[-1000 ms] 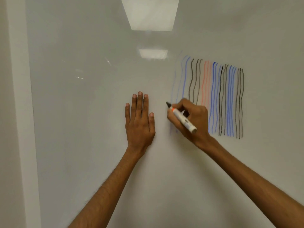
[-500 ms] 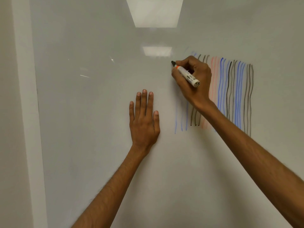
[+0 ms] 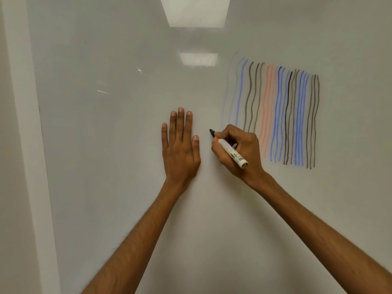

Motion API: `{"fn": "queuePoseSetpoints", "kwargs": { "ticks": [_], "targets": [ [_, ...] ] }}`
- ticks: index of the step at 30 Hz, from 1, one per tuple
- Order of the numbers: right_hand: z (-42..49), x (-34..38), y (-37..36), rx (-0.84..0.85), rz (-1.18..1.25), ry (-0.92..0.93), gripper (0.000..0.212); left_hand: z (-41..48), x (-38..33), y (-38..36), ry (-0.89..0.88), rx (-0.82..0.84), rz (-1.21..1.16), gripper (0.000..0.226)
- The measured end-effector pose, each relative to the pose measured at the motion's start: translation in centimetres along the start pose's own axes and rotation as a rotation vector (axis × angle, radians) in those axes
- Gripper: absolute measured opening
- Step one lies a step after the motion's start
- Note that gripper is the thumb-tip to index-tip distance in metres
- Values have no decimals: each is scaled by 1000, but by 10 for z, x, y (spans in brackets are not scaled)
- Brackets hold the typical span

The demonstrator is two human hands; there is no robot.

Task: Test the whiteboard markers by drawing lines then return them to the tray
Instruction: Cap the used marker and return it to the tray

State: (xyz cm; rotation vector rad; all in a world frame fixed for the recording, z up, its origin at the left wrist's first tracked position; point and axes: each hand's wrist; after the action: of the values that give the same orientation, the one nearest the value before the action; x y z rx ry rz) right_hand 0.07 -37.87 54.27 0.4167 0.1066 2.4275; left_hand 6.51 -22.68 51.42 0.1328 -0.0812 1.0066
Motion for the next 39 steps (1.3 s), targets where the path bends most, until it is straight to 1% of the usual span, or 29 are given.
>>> {"fn": "queuePoseSetpoints", "kwargs": {
  "ticks": [4, 10, 13, 15, 17, 19, 22, 24, 27, 30, 34, 39],
  "targets": [
    [-29, -5, -2, 42, -28, -37, 12, -2, 1, 1, -6, 19, -18, 56],
    [-62, -9, -6, 60, -5, -133, 11, -10, 0, 10, 9, 62, -94, 57],
    [-71, -7, -7, 69, 70, -221, 11, -27, -7, 20, 58, 103, -167, 59],
    [-79, -5, -7, 93, 136, -295, 10, -41, -18, 31, 142, 133, -288, 60],
    [-89, -3, -9, 130, 211, -361, 9, -57, -32, 46, 191, 184, -441, 57],
    [-100, 1, -12, 190, 305, -440, 11, -74, -47, 62, 162, 283, -559, 55],
    [-123, 10, -22, 282, 435, -595, 6, -102, -57, 79, 165, 459, -637, 62],
    [-146, 15, -32, 339, 483, -695, 4, -126, -55, 86, 215, 550, -623, 65],
    [-188, 16, -50, 462, 519, -800, 10, -165, -46, 101, 273, 614, -562, 54],
    [-234, 18, -69, 568, 520, -888, 16, -210, -36, 121, 315, 676, -532, 49],
    [-294, 36, -98, 658, 567, -988, 14, -269, -32, 151, 464, 715, -479, 43],
    [-358, 67, -137, 793, 618, -1144, 18, -333, -17, 201, 635, 792, -286, 28]
  ]
}}
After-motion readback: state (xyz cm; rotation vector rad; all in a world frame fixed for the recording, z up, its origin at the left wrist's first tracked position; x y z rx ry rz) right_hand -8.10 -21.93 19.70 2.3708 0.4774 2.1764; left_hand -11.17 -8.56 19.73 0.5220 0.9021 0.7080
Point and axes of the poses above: each hand's wrist, its own z-axis towards the middle knuckle, its own y-axis out of the back of the hand, x = y × z, and after that the axes turned 11 degrees about -y, right-handed
